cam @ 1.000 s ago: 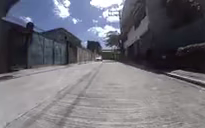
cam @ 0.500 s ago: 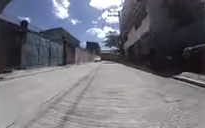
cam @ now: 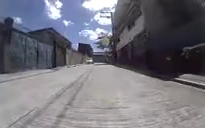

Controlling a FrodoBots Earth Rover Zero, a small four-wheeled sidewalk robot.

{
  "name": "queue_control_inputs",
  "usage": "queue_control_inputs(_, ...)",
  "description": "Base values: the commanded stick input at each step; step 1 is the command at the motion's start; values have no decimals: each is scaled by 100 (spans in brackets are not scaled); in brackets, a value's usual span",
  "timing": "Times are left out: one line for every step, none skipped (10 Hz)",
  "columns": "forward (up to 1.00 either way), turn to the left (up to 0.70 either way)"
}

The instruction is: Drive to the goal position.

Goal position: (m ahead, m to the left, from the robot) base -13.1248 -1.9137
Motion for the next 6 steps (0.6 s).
queue_control_inputs(100,2)
queue_control_inputs(100,3)
queue_control_inputs(100,-40)
queue_control_inputs(100,-40)
queue_control_inputs(100,-40)
queue_control_inputs(100,-40)
